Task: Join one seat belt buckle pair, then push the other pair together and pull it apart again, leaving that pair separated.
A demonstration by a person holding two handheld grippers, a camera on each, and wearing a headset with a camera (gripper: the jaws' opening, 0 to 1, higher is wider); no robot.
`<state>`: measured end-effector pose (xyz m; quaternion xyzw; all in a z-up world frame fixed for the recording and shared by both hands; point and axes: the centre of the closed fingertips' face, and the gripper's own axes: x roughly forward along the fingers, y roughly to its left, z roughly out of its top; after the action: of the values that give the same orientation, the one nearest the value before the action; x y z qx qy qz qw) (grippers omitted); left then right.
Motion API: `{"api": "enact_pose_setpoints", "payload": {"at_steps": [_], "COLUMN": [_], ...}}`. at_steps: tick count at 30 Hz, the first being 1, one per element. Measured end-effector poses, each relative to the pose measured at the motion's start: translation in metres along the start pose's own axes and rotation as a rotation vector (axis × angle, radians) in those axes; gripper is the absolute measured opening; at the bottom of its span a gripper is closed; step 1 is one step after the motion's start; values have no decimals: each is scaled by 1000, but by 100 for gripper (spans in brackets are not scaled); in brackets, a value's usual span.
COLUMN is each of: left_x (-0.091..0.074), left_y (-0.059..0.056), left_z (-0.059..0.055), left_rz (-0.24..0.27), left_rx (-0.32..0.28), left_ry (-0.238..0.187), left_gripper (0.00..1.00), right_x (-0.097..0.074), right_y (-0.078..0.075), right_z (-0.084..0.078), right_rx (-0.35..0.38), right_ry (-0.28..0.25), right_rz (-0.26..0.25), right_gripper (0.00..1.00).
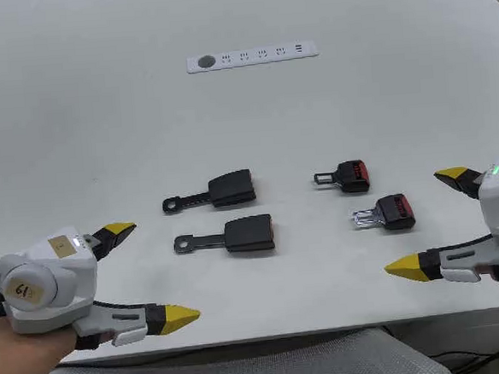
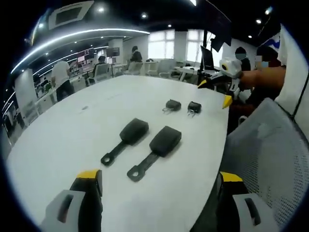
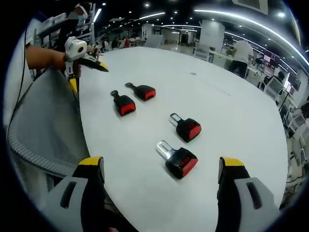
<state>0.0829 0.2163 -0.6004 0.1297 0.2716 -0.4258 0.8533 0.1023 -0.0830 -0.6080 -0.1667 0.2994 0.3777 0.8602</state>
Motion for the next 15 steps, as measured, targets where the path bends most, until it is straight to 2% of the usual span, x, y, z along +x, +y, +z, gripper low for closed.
{"api": "enact_pose_setpoints", "payload": {"at_steps": [3, 7, 10, 13, 15], "left_x": [1, 6, 5, 3, 3], "left_y": [-1, -12, -8, -4, 0], "left_z": [-1, -1, -4, 1, -3], "left_rz": [11, -5, -2, 5, 3], "left_rx": [-18, -16, 1, -16, -12], "left_ry": [-12, -13, 1, -21, -20], "left_gripper": [100, 100, 100, 100, 100], "right_x": [0, -2, 0, 3, 4], "right_y": [0, -2, -2, 1, 2], "right_z": [-2, 0, -1, 3, 4], "right_rx": [11, 4, 18, 8, 3], "right_ry": [3, -1, -1, -4, -3], "right_rz": [0, -12, -16, -11, -11], "right_gripper": [99, 99, 99, 99, 99]}}
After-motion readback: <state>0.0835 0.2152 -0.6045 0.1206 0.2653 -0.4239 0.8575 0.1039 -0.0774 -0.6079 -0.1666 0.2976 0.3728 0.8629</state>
